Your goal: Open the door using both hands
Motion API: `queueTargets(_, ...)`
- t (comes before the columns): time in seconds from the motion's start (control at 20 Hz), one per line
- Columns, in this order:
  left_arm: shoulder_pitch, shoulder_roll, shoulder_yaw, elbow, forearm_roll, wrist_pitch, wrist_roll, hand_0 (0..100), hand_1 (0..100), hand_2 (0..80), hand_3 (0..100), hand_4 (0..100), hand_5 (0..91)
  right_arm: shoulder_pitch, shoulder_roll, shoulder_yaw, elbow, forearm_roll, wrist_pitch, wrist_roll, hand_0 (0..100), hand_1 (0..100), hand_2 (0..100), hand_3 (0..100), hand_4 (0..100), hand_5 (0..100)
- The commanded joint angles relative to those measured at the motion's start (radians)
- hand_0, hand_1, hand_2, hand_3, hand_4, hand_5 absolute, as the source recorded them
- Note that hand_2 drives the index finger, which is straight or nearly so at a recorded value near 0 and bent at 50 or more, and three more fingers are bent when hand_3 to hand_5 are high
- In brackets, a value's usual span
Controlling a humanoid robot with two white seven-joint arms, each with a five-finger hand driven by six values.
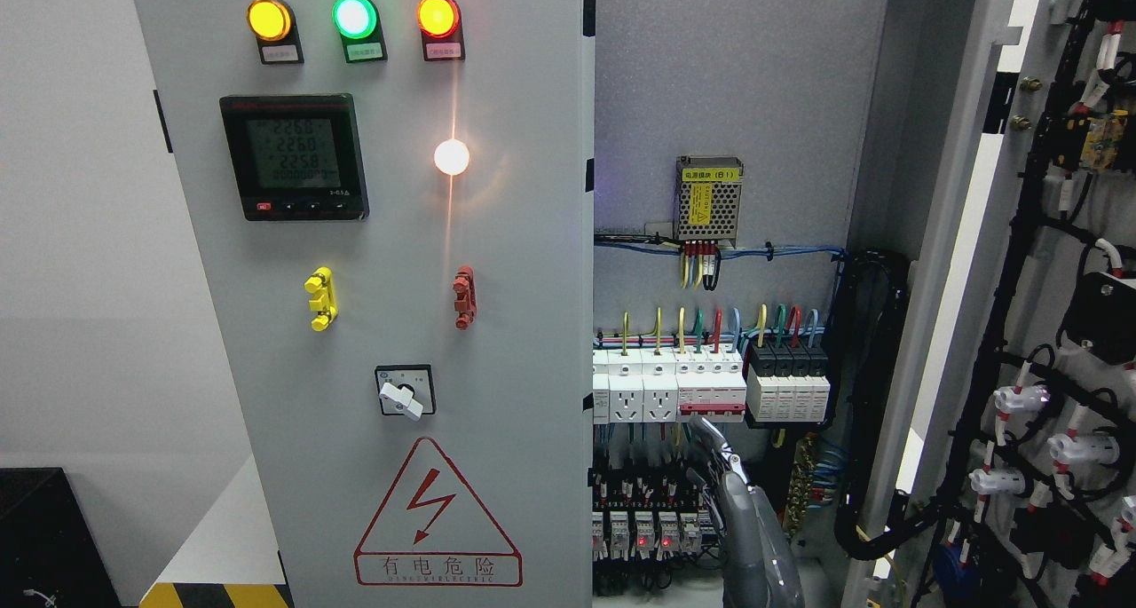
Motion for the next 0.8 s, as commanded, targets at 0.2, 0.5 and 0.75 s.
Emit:
queueTargets(0.2, 0.031, -0.002, 0.0, 0.001, 0.0, 0.0, 0.0, 0, 0, 0.0, 0, 0, 0.0, -0.118, -0.003, 0.048, 0.077, -0.033, 0.024, 0.004, 19, 0, 0, 0, 0, 0)
queueTargets(0.5, 0.032, -0.002, 0.0, -0.001, 0.0, 0.0, 0.0, 0, 0, 0.0, 0, 0, 0.0, -0.21, -0.003, 0.045, 0.198, -0.036, 0.022, 0.007, 19, 0, 0, 0, 0, 0)
queueTargets(0.75, 0.032, -0.002, 0.0, -0.001, 0.0, 0.0, 0.0, 0, 0, 0.0, 0, 0, 0.0, -0.247, -0.004, 0.039, 0.223, -0.036, 0.021, 0.077, 19, 0, 0, 0, 0, 0)
